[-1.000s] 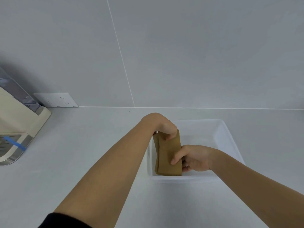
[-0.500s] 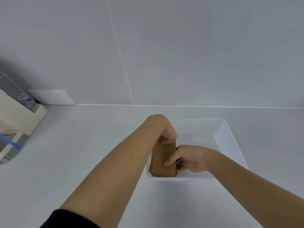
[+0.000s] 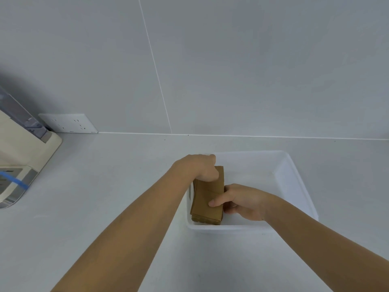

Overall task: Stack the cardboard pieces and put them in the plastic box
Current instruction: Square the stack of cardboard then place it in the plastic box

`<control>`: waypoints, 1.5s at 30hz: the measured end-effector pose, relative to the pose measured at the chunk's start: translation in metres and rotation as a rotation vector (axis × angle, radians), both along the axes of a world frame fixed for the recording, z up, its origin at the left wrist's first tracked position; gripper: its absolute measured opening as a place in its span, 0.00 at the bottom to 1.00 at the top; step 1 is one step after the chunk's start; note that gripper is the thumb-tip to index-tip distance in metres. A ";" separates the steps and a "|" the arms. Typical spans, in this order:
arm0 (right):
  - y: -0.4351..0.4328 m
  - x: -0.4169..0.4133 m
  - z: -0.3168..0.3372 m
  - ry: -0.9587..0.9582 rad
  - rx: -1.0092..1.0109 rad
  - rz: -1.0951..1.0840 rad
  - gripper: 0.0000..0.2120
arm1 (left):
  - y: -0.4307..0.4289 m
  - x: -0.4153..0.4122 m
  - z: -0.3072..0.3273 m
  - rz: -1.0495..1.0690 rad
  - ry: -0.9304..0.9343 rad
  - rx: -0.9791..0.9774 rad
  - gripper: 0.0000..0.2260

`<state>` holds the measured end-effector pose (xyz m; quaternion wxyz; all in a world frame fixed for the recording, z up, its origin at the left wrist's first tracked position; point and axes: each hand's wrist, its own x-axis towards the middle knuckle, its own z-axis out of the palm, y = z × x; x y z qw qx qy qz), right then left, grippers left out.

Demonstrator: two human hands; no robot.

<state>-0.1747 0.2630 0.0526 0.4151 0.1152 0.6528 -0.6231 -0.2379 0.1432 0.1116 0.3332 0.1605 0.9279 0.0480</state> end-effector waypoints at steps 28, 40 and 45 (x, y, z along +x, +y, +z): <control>-0.007 0.005 0.004 0.070 0.076 -0.039 0.28 | -0.068 0.042 -0.037 0.655 0.163 0.734 0.16; -0.010 0.005 0.004 0.076 0.106 -0.027 0.27 | -0.069 0.044 -0.040 0.668 0.116 0.770 0.18; -0.007 0.006 0.007 0.079 0.119 -0.027 0.30 | -0.075 0.047 -0.038 0.699 0.107 0.805 0.17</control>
